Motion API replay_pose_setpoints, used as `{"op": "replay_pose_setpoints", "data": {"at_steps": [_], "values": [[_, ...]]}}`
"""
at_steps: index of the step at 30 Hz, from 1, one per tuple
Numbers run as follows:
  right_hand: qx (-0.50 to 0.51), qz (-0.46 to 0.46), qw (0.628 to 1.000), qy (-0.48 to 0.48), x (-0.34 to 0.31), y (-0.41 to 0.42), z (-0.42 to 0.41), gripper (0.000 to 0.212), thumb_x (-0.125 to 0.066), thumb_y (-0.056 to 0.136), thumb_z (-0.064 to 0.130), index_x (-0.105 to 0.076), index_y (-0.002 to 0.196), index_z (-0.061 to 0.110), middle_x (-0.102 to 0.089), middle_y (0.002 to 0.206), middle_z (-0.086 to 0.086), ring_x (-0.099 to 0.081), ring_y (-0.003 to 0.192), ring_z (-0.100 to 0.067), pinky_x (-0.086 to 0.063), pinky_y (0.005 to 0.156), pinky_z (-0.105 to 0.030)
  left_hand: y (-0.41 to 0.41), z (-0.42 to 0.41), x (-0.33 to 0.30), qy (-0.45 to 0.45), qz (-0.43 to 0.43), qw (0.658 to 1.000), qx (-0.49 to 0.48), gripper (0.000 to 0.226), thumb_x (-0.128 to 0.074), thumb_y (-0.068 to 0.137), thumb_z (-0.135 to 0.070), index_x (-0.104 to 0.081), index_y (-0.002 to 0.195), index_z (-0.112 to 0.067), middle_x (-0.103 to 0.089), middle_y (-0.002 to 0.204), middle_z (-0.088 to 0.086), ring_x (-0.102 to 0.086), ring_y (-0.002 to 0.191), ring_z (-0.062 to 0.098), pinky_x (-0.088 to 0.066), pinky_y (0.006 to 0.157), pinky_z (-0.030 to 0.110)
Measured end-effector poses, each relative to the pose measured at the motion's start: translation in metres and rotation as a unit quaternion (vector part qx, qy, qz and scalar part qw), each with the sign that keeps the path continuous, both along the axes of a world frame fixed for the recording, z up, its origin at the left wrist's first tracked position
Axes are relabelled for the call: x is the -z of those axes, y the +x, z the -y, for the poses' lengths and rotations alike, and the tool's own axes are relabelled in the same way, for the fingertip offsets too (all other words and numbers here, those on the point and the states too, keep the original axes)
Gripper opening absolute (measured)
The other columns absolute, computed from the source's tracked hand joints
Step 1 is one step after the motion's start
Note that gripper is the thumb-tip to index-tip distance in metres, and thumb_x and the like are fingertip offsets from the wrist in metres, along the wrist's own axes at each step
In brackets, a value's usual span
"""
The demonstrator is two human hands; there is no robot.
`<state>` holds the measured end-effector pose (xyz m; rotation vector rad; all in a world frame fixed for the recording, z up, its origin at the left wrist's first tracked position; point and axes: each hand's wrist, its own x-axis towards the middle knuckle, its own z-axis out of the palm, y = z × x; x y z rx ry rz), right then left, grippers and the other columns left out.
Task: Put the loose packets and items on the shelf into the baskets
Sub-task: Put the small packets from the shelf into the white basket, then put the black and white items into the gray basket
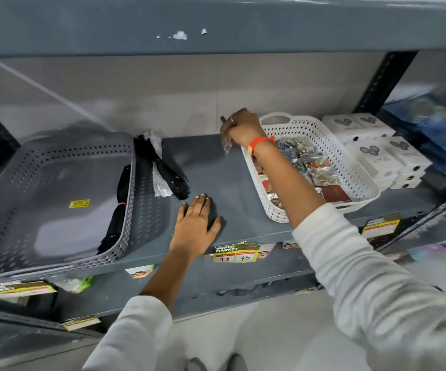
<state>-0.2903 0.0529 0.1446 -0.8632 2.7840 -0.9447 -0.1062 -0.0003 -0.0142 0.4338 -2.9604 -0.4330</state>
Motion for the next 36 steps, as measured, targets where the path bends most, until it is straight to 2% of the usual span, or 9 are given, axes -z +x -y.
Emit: {"op": "replay_pose_setpoints", "data": {"at_steps": [4,7,8,11,15,20,24,32,36], "values": [[0.055,0.000,0.998,-0.026,-0.015,-0.005,-0.043,0.026,-0.051,0.085,0.006,-0.069,0.095,-0.009,-0.071,0.104,-0.025,-0.066,0.100,-0.032,-0.055,0.083,-0.026,0.002,-0.001,0.000,0.007,-0.012,1.000,-0.004,0.063,-0.035,0.096,-0.046,-0.024,0.145,-0.009,-0.026,0.155,0.007,-0.018,0.144,0.019,-0.007,0.119,0.039],[0.091,-0.013,0.996,0.012,-0.013,-0.017,-0.079,0.021,-0.050,0.089,0.005,-0.062,0.076,-0.005,-0.066,0.098,-0.021,-0.063,0.097,-0.027,-0.053,0.065,-0.010,0.002,-0.001,0.001,0.007,-0.012,1.000,-0.005,0.063,-0.035,0.096,-0.046,-0.023,0.146,-0.009,-0.027,0.155,0.008,-0.019,0.144,0.020,-0.008,0.119,0.040],[0.105,-0.019,0.994,0.033,-0.012,-0.022,-0.093,0.018,-0.049,0.090,0.005,-0.061,0.079,-0.003,-0.063,0.095,-0.020,-0.061,0.094,-0.025,-0.052,0.066,-0.011,0.002,-0.002,0.001,0.008,-0.013,1.000,-0.006,0.063,-0.035,0.096,-0.045,-0.023,0.146,-0.008,-0.027,0.155,0.008,-0.019,0.144,0.021,-0.008,0.119,0.040],[0.152,-0.039,0.980,0.120,-0.003,-0.035,-0.136,0.022,-0.049,0.091,0.004,-0.063,0.101,-0.008,-0.065,0.101,-0.023,-0.063,0.097,-0.034,-0.054,0.091,-0.037,0.003,-0.002,0.001,0.007,-0.015,1.000,-0.006,0.063,-0.036,0.096,-0.044,-0.024,0.145,-0.007,-0.027,0.154,0.009,-0.020,0.144,0.022,-0.009,0.120,0.041],[0.168,0.011,0.954,0.247,0.009,-0.032,-0.181,0.017,-0.065,0.076,-0.008,-0.058,0.091,-0.005,-0.064,0.090,-0.022,-0.066,0.095,-0.038,-0.056,0.087,-0.045,0.003,-0.002,0.002,0.004,-0.016,1.000,-0.010,0.062,-0.035,0.097,-0.044,-0.023,0.145,-0.007,-0.027,0.154,0.010,-0.020,0.144,0.023,-0.009,0.120,0.041],[0.155,0.033,0.923,0.349,0.020,-0.022,-0.197,0.031,-0.049,0.083,-0.009,-0.059,0.111,-0.007,-0.065,0.102,-0.026,-0.065,0.095,-0.039,-0.051,0.089,-0.052,0.003,-0.002,0.003,0.001,-0.017,1.000,-0.012,0.062,-0.035,0.097,-0.045,-0.023,0.145,-0.008,-0.027,0.155,0.009,-0.019,0.144,0.022,-0.007,0.120,0.039],[0.147,0.036,0.901,0.407,0.037,-0.018,-0.194,0.042,-0.046,0.082,-0.010,-0.057,0.122,-0.001,-0.060,0.127,-0.021,-0.059,0.115,-0.037,-0.047,0.094,-0.049,0.004,-0.001,0.003,0.016,-0.019,1.000,-0.011,0.063,-0.034,0.097,-0.045,-0.021,0.146,-0.008,-0.024,0.156,0.008,-0.016,0.145,0.021,-0.004,0.120,0.038],[0.132,-0.078,0.910,0.385,0.052,-0.030,-0.188,0.033,-0.044,0.091,-0.004,-0.058,0.121,-0.003,-0.065,0.119,-0.027,-0.063,0.110,-0.039,-0.054,0.093,-0.046,0.004,-0.001,0.005,0.022,-0.022,0.999,-0.011,0.063,-0.032,0.097,-0.046,-0.019,0.147,-0.010,-0.021,0.157,0.005,-0.014,0.145,0.018,-0.001,0.120,0.036],[0.131,-0.115,0.952,0.253,0.043,-0.020,-0.155,0.028,-0.050,0.085,-0.006,-0.064,0.109,-0.005,-0.067,0.107,-0.030,-0.066,0.098,-0.043,-0.057,0.085,-0.046,0.007,0.001,0.002,0.063,-0.042,0.997,-0.003,0.058,-0.039,0.097,-0.038,-0.021,0.146,-0.012,-0.024,0.156,0.005,-0.018,0.144,0.019,-0.008,0.120,0.036]]}}
